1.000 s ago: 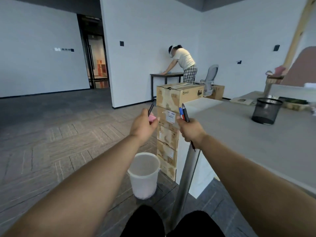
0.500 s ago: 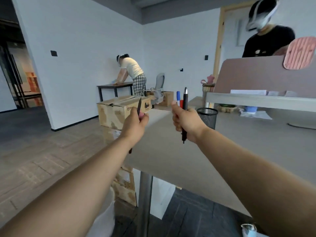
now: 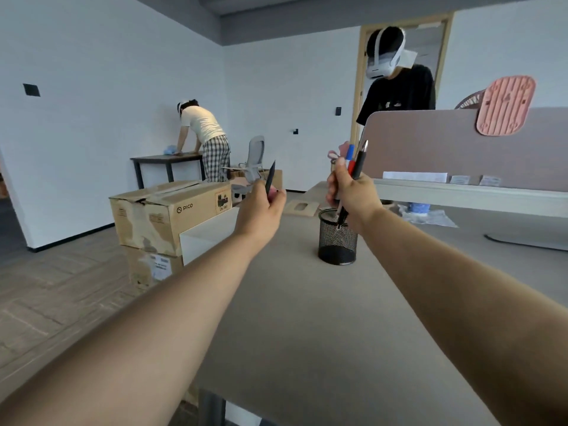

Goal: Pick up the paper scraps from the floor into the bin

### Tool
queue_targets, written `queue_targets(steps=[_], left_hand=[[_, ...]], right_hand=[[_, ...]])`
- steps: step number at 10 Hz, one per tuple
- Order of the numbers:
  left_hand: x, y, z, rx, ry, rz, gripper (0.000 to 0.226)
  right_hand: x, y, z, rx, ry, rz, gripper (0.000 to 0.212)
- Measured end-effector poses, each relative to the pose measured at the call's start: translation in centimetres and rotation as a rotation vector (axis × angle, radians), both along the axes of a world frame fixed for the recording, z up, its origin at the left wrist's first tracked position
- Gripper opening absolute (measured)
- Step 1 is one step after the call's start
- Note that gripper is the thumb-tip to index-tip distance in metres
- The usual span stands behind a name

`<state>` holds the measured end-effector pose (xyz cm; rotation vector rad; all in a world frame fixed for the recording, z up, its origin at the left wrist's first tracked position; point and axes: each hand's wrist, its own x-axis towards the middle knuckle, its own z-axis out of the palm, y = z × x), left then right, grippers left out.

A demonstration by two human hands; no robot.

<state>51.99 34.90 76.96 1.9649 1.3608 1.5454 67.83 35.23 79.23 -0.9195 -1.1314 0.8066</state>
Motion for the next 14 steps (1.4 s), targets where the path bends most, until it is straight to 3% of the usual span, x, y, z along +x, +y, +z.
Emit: queue_targets(steps=[3, 5, 6, 7, 9, 11, 12, 13, 14], left_hand=[[4.1, 4.1, 0.1, -0.015, -0.038, -0.076, 0.019], [5.1, 5.9, 0.1, 0.003, -0.085, -0.109, 0.017], [5.2, 7.1, 0.8, 0.044, -0.077, -0.147, 0.017], [6.0, 8.3, 1.5, 0.042, -0.083, -0.194, 0.02], [11.0, 8.9, 4.7, 0.033, -0.218, -0.29, 0.018], [14.5, 9.8, 2.7, -0.094, -0.047, -0.287, 0.024], [14.3, 11.6, -0.2, -0.253, 0.138, -0.272, 0.032], [13.3, 11.8, -2.0, -0.304, 0.337, -0.085, 0.038], [12.0, 11.0, -1.8, -0.335, 0.375, -0.014, 0.034]], right_hand=[[3.1, 6.6, -0.5, -0.045, -0.177, -0.16, 0.034], [5.7, 9.2, -4.9, -0.318, -0.563, -0.28, 0.048], [6.9, 8.4, -5.8, -0.302, -0.498, -0.167, 0.047], [7.7, 7.1, -6.3, -0.247, -0.439, -0.089, 0.064], [8.8, 4.9, -6.6, -0.217, -0.353, -0.151, 0.032], [10.6, 4.3, -7.1, -0.243, -0.42, -0.177, 0.013], [11.8, 4.4, -7.6, -0.25, -0.494, -0.209, 0.017], [12.2, 3.9, -7.8, -0.289, -0.561, -0.242, 0.025], [12.1, 3.4, -8.1, -0.357, -0.64, -0.247, 0.028]])
